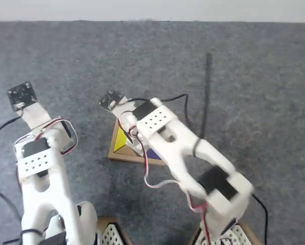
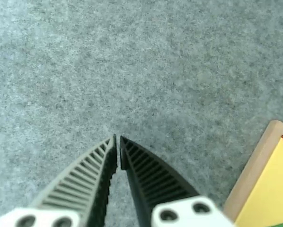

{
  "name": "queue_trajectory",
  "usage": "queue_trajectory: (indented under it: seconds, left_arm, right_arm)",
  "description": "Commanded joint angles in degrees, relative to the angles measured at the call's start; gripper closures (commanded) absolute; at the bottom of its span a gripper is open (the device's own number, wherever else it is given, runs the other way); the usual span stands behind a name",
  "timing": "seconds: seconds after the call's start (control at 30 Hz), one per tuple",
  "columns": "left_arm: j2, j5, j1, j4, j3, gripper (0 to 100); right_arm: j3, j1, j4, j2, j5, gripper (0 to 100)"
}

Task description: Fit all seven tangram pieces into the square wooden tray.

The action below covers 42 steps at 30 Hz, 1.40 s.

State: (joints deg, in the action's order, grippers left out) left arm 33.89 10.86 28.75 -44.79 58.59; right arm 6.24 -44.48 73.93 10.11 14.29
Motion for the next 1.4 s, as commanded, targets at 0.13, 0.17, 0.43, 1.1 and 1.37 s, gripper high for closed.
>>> queue_trajectory:
  seconds: [0.13,0.17,0.43,1.1,1.37]
  left_arm:
    - [3.1,-0.5,0.0,1.2,0.6,99]
    - [4.5,-0.5,-0.1,1.2,1.3,99]
    - [31.3,-7.2,-8.9,10.6,21.1,99]
    - [70.2,-16.3,-12.4,-17.4,37.9,99]
    - [69.9,-16.3,-12.4,-18.8,37.9,99]
  right_arm:
    - [15.4,10.1,0.3,-38.4,3.4,99.1]
    - [20.0,12.4,-1.7,-43.2,4.2,99.1]
    - [54.2,29.2,-18.1,-72.5,4.7,98.7]
    - [90.0,34.0,-9.6,-112.7,8.3,99.1]
    - [90.4,34.4,-1.9,-110.2,8.8,99.0]
